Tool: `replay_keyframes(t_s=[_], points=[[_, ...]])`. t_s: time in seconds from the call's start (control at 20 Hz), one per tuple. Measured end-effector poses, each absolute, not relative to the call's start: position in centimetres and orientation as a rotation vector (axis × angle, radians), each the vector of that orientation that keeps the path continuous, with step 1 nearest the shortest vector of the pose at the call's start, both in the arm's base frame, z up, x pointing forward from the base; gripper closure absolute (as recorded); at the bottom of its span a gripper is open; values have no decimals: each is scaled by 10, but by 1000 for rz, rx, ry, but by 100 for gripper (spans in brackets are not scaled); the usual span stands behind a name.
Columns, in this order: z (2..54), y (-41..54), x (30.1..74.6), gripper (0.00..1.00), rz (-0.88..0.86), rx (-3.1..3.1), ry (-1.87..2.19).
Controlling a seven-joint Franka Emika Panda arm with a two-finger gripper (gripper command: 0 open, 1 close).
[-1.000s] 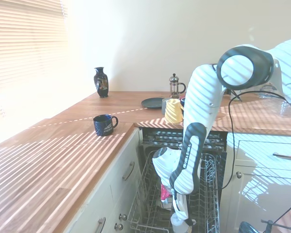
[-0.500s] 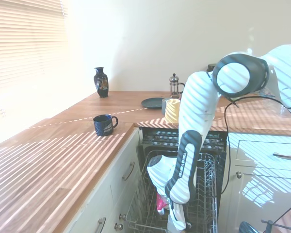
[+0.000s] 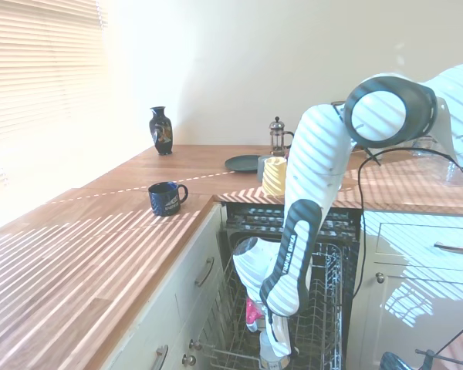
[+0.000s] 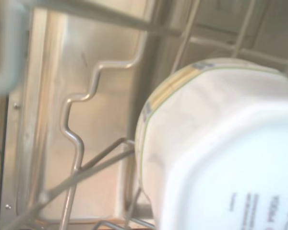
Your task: Take a mug cup out of the rack
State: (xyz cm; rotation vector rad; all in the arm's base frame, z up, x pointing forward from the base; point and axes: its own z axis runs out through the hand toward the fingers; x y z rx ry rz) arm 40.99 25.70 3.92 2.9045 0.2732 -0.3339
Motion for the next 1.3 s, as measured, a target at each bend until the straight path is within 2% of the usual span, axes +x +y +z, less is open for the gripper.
replay_keyframes(t_s=[0.35, 0.55, 0.75, 1.0, 1.3], points=[[118, 252, 431, 100, -160, 2976, 203], [153, 219, 446, 100, -103, 3014, 79], [214, 167, 460, 100, -12, 3067, -69], [290, 108, 464, 100, 34, 3124, -278], [343, 44, 479, 100, 51, 3150, -523]])
